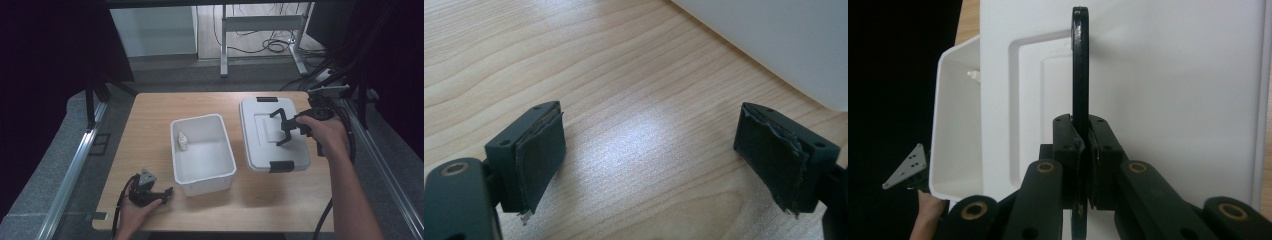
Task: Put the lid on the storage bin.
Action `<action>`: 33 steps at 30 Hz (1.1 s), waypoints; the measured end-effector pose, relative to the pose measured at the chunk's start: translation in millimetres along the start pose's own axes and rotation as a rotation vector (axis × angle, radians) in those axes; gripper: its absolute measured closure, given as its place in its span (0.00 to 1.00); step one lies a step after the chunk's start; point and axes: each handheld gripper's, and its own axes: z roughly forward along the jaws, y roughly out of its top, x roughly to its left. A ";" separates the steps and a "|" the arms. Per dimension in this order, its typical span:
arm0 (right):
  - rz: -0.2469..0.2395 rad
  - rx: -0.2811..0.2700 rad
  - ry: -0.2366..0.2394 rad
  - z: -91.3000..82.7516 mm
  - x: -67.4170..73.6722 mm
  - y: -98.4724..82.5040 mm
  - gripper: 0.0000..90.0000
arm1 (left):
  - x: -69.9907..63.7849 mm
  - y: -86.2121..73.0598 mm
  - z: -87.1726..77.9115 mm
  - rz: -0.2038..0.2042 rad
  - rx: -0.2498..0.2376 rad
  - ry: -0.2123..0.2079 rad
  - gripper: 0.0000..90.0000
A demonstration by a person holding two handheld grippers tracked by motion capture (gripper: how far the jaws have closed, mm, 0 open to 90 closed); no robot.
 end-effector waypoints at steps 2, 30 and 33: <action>-0.005 -0.002 0.011 -1.8 3.6 0.1 0.94 | 0.2 0.0 -0.1 0.002 0.003 0.000 0.15; -0.032 0.011 0.052 2.8 39.6 5.0 0.94 | 0.2 0.0 -0.1 0.002 0.003 0.000 0.15; -0.028 0.018 0.057 5.4 43.3 5.0 0.94 | 0.2 0.0 -0.1 0.002 0.003 0.000 0.15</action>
